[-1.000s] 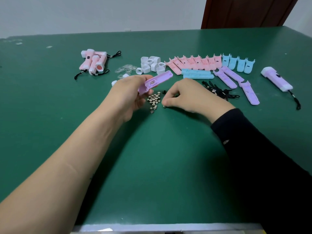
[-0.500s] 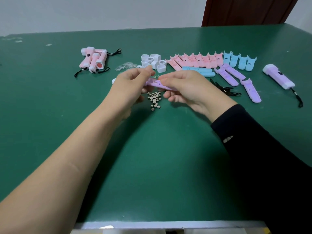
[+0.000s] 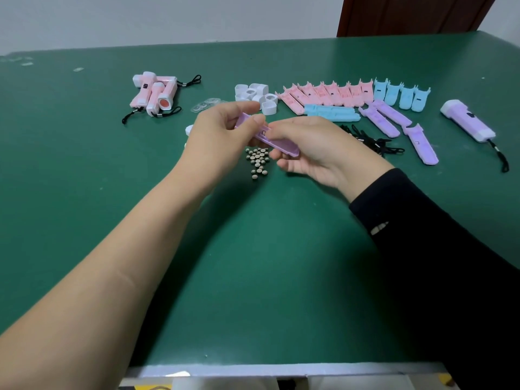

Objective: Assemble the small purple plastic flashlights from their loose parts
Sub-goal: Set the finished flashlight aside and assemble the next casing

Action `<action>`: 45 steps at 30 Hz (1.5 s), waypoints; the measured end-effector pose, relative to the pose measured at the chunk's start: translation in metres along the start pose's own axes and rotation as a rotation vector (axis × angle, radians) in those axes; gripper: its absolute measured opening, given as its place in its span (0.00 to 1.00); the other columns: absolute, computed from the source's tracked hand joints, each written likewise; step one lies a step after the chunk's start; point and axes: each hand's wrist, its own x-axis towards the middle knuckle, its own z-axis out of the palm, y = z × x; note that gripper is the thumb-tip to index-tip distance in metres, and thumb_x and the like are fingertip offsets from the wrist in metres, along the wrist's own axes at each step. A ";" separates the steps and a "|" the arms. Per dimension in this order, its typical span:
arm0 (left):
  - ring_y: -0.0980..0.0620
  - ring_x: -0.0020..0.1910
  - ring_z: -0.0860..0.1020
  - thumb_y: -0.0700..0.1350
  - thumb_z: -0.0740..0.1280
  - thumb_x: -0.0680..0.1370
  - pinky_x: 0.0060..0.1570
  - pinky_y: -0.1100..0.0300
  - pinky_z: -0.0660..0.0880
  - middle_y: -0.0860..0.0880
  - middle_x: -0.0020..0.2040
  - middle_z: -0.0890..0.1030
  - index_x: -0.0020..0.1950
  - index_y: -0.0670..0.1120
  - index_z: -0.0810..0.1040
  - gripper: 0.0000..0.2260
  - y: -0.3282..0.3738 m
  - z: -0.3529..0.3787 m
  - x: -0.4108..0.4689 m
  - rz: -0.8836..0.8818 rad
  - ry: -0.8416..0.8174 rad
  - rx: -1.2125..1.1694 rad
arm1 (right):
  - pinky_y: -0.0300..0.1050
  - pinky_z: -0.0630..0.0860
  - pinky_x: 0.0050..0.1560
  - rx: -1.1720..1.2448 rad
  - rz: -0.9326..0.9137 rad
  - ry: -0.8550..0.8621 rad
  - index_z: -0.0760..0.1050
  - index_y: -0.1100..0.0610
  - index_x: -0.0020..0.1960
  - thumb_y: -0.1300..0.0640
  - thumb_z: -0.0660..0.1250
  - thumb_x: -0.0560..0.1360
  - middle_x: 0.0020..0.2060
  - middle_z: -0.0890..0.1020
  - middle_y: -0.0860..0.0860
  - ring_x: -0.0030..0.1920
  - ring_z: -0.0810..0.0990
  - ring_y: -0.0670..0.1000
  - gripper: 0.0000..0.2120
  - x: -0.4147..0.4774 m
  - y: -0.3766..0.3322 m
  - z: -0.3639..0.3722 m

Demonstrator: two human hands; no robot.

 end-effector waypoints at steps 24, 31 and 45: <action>0.67 0.30 0.76 0.42 0.65 0.81 0.32 0.76 0.68 0.52 0.43 0.83 0.65 0.42 0.77 0.13 -0.002 0.001 0.001 -0.006 -0.004 -0.017 | 0.38 0.76 0.31 0.019 -0.019 -0.004 0.79 0.63 0.46 0.63 0.67 0.74 0.29 0.80 0.52 0.29 0.79 0.46 0.03 -0.001 -0.002 -0.003; 0.67 0.30 0.77 0.42 0.65 0.80 0.32 0.76 0.68 0.52 0.43 0.83 0.65 0.42 0.77 0.13 -0.003 0.001 0.001 -0.007 -0.003 -0.022 | 0.38 0.76 0.31 0.005 -0.021 -0.001 0.79 0.61 0.44 0.62 0.68 0.74 0.27 0.80 0.51 0.29 0.78 0.46 0.02 -0.001 -0.001 -0.002; 0.66 0.31 0.77 0.43 0.66 0.80 0.29 0.73 0.69 0.56 0.41 0.83 0.62 0.46 0.78 0.11 -0.005 0.003 0.002 -0.020 -0.009 -0.022 | 0.38 0.74 0.30 -0.028 -0.017 0.012 0.77 0.60 0.42 0.64 0.67 0.73 0.33 0.79 0.55 0.28 0.77 0.45 0.03 0.000 -0.002 -0.002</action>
